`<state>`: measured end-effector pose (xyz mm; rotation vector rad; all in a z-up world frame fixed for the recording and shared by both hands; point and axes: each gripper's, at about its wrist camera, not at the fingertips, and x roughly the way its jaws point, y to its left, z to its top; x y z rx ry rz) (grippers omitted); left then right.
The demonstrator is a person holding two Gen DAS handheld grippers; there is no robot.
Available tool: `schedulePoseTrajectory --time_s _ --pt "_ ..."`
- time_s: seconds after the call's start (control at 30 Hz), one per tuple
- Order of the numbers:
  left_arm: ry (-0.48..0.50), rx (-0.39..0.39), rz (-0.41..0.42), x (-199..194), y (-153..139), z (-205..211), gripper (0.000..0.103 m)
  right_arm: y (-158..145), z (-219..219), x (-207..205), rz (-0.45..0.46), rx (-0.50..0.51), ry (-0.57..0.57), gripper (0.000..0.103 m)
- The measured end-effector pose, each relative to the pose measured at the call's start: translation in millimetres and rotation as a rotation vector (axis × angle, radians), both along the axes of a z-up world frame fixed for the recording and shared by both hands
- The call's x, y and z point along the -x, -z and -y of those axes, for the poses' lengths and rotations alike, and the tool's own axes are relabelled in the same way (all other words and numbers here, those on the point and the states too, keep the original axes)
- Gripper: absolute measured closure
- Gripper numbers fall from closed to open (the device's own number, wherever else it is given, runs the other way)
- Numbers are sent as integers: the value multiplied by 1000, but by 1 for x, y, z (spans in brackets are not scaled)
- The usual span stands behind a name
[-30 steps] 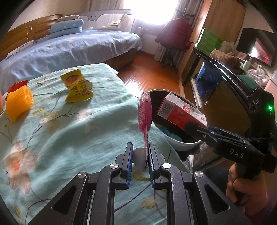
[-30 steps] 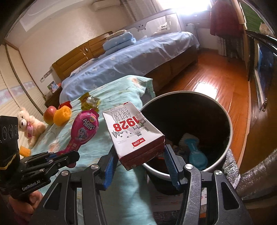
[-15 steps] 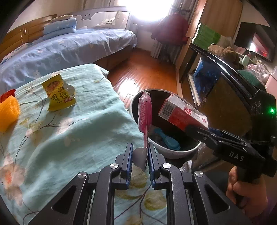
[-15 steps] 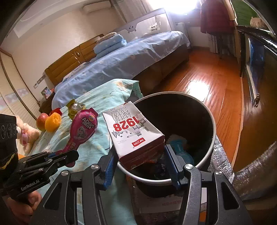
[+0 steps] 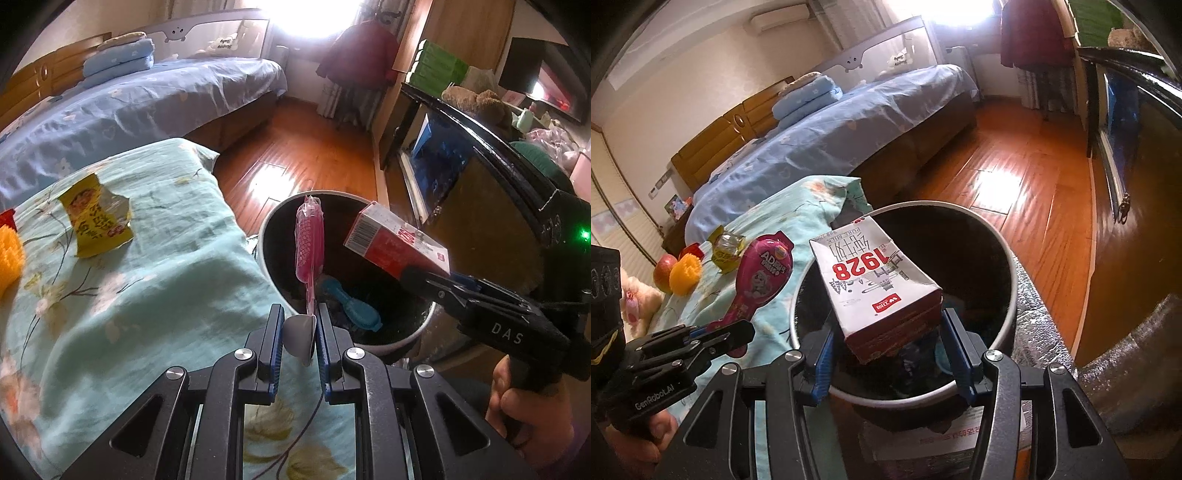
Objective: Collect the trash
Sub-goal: 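Carry the printed box with the right tool while the left tool carries the pink toy to the bin, then open the right tool over the bin while the left tool releases the pink toy, then move both open tools back over the remaining trash on the bed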
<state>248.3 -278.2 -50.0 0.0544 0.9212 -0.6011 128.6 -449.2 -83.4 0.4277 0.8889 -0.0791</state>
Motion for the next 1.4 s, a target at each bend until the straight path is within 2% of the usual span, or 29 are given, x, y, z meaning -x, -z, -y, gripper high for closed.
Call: schedulePoseTrajectory --time_s 0.87,1.1,1.17,1.23,1.33,1.4 --pt "18 -18 -22 -26 6 32 84 10 21 -17 -51 12 23 49" --pt "13 -19 -13 -25 4 36 72 12 25 -19 -52 -8 19 47" --pt "12 -15 -11 -22 3 34 65 12 27 -19 -47 -35 24 47" --pt "-2 -17 0 -19 2 29 53 11 30 -18 -44 -54 33 46" --pt "-21 -10 -3 -12 1 15 51 8 29 -16 -32 -60 39 38" --pt "-44 -2 -11 -9 1 3 48 4 26 -15 -24 -62 37 38"
